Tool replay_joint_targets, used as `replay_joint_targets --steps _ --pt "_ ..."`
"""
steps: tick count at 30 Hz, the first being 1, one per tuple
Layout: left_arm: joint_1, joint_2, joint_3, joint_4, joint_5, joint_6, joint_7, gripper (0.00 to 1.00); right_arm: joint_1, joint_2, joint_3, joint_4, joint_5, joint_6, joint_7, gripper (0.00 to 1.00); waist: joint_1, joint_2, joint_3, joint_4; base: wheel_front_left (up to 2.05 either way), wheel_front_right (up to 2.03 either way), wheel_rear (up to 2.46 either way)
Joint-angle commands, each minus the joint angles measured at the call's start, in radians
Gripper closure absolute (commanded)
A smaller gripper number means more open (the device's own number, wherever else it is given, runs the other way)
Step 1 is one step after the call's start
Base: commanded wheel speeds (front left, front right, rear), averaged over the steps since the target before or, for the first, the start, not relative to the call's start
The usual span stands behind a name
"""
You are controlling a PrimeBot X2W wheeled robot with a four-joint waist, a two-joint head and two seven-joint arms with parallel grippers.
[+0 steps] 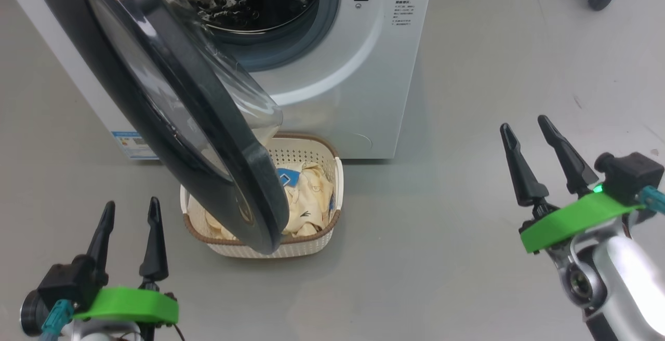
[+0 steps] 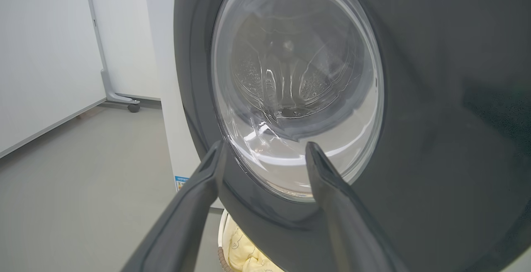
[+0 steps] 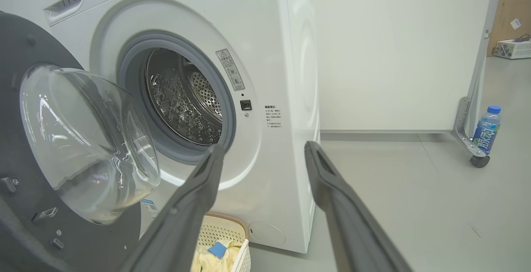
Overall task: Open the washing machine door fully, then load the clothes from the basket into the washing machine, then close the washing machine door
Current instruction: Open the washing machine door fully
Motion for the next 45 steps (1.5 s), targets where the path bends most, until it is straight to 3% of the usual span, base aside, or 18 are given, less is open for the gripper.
replay_joint_targets --steps 1,7,14,45 --pt "-0.017 0.026 0.042 -0.038 -0.003 0.008 -0.011 0.00 0.009 0.006 -0.010 -0.044 -0.036 -0.003 -0.009 0.00 0.0000 -0.0001 -0.002 -0.001 0.00 0.00 0.00" --pt "0.015 0.021 0.047 -0.069 -0.007 0.027 -0.011 0.00 0.128 0.084 -0.135 -0.115 -0.219 -0.003 -0.009 0.00 0.0000 -0.0001 -0.008 -0.004 0.00 0.00 0.00" --pt "0.055 0.015 0.053 -0.101 -0.011 0.047 -0.011 0.00 0.214 0.133 -0.214 -0.148 -0.301 -0.003 -0.009 0.00 0.0000 -0.0001 -0.017 -0.005 0.00 0.00 0.00" --pt "0.105 0.009 0.038 -0.140 -0.027 0.082 -0.007 0.00 0.261 0.169 -0.242 -0.109 -0.356 -0.003 -0.009 0.00 0.0000 -0.0001 -0.021 0.006 0.00 0.00 0.00"
